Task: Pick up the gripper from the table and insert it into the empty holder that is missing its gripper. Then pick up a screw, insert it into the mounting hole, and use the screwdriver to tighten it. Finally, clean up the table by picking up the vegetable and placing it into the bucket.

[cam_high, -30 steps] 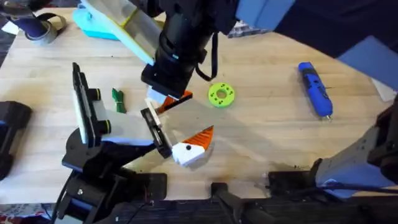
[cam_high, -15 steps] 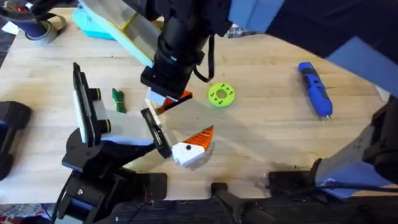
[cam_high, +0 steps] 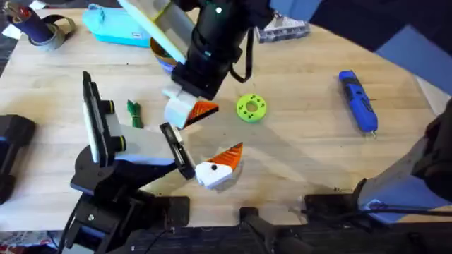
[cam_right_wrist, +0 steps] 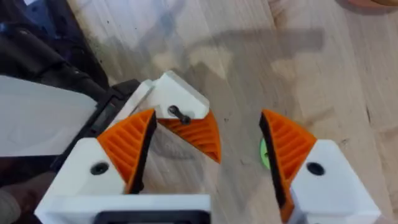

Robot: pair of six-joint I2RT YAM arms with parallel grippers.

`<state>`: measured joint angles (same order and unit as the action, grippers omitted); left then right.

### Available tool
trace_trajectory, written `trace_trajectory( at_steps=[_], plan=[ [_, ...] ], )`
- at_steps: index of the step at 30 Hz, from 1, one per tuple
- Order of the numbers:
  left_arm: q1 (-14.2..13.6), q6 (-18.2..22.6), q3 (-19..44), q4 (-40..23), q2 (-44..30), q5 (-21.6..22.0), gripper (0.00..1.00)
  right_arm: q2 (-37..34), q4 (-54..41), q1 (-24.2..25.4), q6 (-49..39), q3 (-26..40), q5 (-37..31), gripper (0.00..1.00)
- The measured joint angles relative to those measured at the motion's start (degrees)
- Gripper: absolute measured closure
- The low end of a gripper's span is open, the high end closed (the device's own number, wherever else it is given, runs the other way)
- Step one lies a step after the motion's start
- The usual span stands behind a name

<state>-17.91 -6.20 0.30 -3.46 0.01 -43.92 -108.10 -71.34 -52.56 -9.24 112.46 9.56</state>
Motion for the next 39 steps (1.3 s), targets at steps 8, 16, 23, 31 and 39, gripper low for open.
trace_trajectory(
  at_steps=[8,16,23,31,39],
  plan=[
    [0.0,0.0,0.0,0.0,0.0,0.0,0.009,0.2,-0.9,2.7,0.9,0.0,0.4,0.005],
    [0.0,0.0,0.0,0.0,0.0,0.0,0.009,0.3,-0.9,2.8,0.4,0.0,3.8,0.005],
    [0.0,0.0,0.0,0.0,0.0,0.0,0.009,0.3,-0.7,2.8,-2.2,0.0,10.1,0.005],
    [0.0,0.0,0.0,0.0,0.0,0.0,0.009,0.2,-1.0,3.1,-3.2,0.0,11.9,0.167],
    [0.0,0.2,0.0,0.0,0.0,0.0,0.009,0.3,-0.9,3.6,-3.9,0.0,13.7,0.586]
  ],
)
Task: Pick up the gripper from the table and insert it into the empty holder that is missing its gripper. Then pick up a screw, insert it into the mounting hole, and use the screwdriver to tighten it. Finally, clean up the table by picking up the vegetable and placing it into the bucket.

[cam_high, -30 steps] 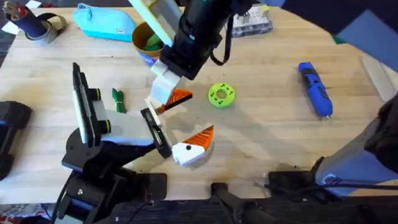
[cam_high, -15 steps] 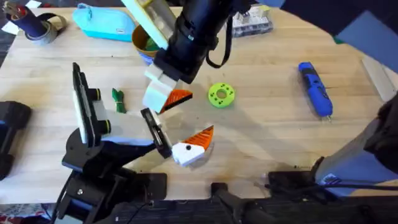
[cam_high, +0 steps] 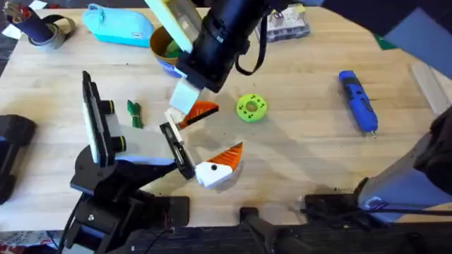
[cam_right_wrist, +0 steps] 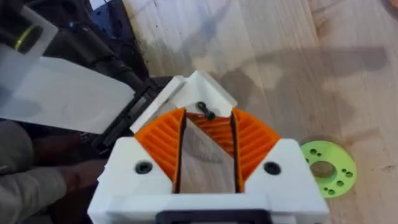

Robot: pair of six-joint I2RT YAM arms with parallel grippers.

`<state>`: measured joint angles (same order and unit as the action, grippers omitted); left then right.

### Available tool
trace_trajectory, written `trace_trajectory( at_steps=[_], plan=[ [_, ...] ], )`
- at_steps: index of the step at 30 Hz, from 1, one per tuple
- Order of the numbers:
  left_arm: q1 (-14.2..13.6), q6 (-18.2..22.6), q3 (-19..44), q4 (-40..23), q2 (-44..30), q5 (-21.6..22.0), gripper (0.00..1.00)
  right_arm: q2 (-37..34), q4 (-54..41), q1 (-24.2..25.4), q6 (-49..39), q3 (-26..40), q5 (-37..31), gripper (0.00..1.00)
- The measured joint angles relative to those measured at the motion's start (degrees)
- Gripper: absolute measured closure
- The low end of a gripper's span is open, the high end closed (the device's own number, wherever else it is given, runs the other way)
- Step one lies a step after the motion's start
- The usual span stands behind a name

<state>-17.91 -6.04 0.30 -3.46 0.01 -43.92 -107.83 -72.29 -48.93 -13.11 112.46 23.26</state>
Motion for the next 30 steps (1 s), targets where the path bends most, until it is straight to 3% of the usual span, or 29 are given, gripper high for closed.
trace_trajectory(
  at_steps=[9,30],
  plan=[
    [0.0,0.0,0.0,0.0,0.0,0.0,0.009,0.0,0.0,0.0,-0.5,0.0,0.2,0.522],
    [0.0,0.0,0.0,0.0,0.0,0.0,0.009,-1.0,-0.2,0.0,-0.6,-0.1,0.5,0.575]
  ],
)
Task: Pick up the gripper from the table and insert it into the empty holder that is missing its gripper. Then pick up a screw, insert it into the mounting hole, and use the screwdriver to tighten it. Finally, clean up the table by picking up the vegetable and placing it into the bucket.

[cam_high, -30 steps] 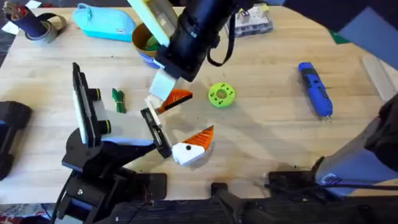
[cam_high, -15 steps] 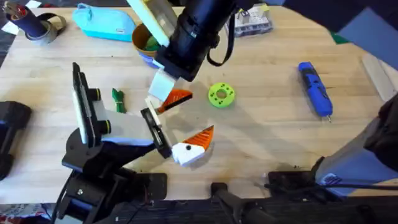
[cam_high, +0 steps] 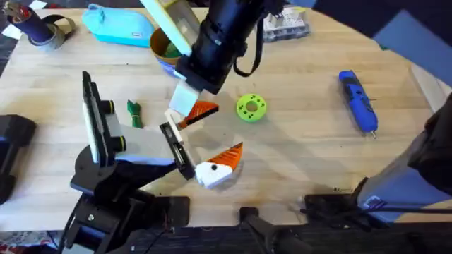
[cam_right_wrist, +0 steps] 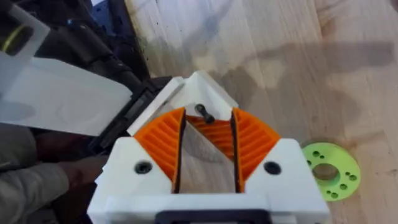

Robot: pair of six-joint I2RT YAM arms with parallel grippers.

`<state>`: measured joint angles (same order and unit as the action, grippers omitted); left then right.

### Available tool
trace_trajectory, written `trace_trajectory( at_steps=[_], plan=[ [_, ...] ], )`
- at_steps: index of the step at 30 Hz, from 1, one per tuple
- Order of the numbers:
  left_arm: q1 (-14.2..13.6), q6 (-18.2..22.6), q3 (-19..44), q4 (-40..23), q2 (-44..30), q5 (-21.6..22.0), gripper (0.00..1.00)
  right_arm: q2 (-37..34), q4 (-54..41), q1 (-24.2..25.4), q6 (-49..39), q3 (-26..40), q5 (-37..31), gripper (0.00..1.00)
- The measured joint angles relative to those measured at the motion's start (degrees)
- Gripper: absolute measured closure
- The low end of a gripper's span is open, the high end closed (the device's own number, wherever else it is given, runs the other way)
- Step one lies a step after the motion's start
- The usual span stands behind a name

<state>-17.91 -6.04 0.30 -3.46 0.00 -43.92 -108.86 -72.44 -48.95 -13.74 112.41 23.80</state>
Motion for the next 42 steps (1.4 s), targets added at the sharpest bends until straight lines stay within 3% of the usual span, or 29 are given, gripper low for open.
trace_trajectory(
  at_steps=[8,16,22,42],
  plan=[
    [0.0,-0.2,0.0,0.0,0.0,0.0,0.009,-0.8,0.1,0.1,-0.4,-0.1,0.5,0.636],
    [0.0,-0.1,0.0,0.0,0.0,0.0,0.009,-0.8,0.4,0.1,-0.7,-0.1,1.2,0.798],
    [0.0,0.0,0.0,0.0,0.0,0.0,0.009,-0.8,0.5,0.1,-1.0,-0.1,1.6,0.987],
    [0.0,-0.4,0.0,0.0,0.0,0.1,0.009,-0.8,0.9,-1.9,-0.9,-0.1,-1.0,0.995]
  ],
)
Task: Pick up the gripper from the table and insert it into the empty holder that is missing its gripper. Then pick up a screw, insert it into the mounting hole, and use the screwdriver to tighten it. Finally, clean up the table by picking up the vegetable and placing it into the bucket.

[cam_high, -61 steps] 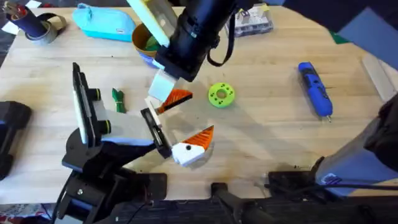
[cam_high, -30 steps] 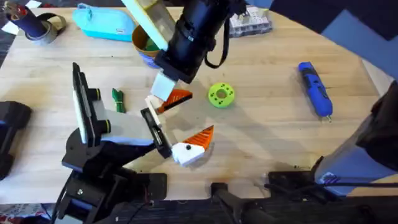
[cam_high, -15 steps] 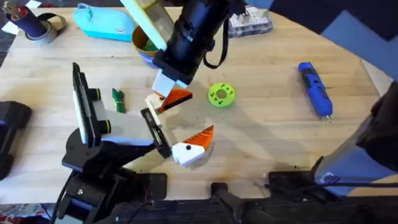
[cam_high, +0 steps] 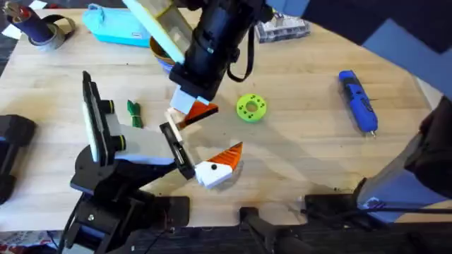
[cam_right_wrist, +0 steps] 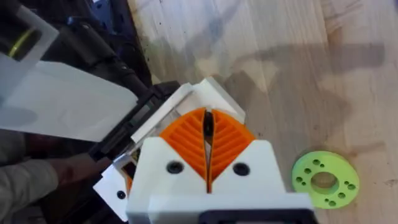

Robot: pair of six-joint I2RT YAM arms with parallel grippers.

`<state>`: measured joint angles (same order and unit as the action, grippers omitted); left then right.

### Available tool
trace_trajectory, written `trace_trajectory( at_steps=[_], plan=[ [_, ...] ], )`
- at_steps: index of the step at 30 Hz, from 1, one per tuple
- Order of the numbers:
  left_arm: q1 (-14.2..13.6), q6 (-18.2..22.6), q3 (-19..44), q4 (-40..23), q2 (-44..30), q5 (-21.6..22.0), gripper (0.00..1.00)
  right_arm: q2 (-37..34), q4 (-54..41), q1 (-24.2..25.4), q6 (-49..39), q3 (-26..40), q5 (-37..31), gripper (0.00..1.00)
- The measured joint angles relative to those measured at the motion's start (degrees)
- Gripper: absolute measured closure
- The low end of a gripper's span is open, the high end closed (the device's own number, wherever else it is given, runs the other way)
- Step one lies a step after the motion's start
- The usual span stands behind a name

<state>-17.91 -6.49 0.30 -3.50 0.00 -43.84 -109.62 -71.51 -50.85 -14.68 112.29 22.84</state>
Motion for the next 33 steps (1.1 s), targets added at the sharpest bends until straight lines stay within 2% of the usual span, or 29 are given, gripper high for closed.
trace_trajectory(
  at_steps=[17,25,33],
  plan=[
    [0.0,-1.0,0.0,-0.1,0.0,-0.1,0.009,0.0,2.2,-4.2,0.1,0.0,-7.3,0.995],
    [0.0,-1.9,0.0,-0.1,-0.1,-0.2,0.009,0.2,2.0,-6.6,1.0,0.2,-12.8,0.995],
    [0.0,-1.6,0.0,-0.1,-0.1,-0.1,0.009,0.5,2.1,-7.4,1.7,0.2,-14.8,0.995]
  ],
)
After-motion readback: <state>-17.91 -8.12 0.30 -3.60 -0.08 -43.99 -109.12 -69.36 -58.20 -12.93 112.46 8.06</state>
